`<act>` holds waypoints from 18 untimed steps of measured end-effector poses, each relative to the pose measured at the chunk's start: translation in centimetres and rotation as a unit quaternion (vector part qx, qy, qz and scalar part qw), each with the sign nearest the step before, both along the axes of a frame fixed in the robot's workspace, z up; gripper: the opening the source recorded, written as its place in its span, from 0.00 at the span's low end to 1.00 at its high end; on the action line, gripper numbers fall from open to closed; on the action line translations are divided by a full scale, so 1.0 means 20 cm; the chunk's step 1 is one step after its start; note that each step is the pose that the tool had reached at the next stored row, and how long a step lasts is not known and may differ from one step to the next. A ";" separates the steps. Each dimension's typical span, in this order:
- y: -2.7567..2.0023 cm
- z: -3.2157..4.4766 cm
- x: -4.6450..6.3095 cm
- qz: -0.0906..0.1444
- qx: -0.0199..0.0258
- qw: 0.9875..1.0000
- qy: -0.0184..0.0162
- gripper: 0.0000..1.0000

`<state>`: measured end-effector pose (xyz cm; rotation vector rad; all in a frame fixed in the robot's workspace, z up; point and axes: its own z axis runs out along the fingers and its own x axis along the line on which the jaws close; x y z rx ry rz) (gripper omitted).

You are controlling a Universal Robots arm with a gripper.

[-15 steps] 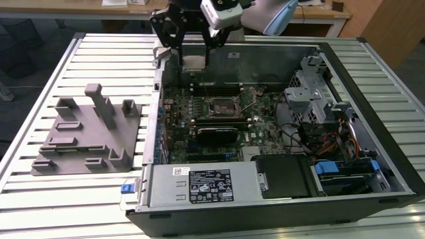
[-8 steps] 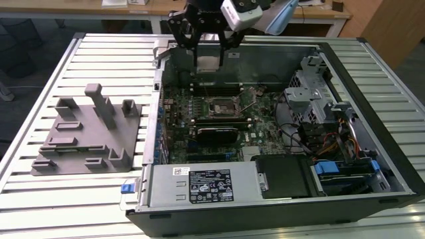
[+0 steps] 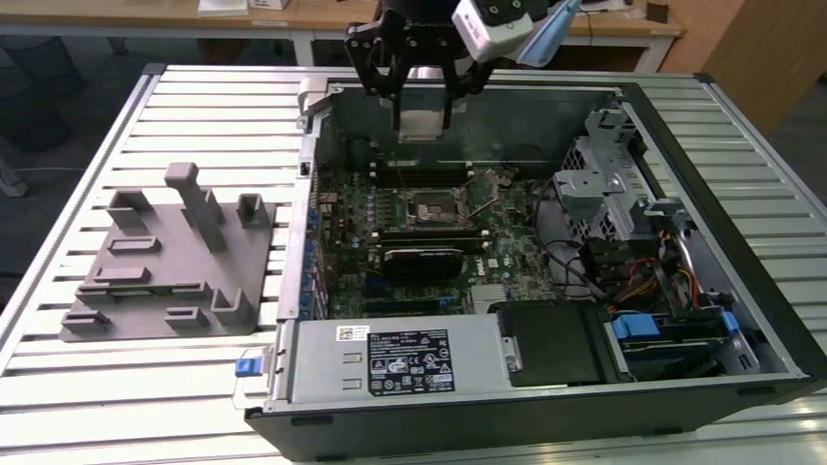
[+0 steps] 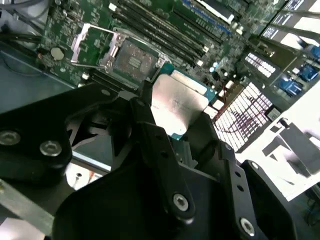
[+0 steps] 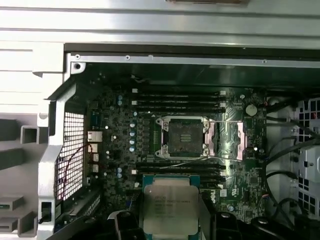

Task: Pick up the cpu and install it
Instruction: 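Place the cpu into insertion slot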

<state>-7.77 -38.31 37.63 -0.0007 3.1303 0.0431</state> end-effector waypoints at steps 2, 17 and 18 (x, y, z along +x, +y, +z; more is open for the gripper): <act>0.000 0.000 0.00 -0.008 -0.002 1.000 -0.001 0.53; 0.000 -0.011 0.00 -0.115 -0.002 0.993 -0.001 0.53; 0.000 -0.011 0.00 -0.122 -0.002 0.993 -0.001 0.53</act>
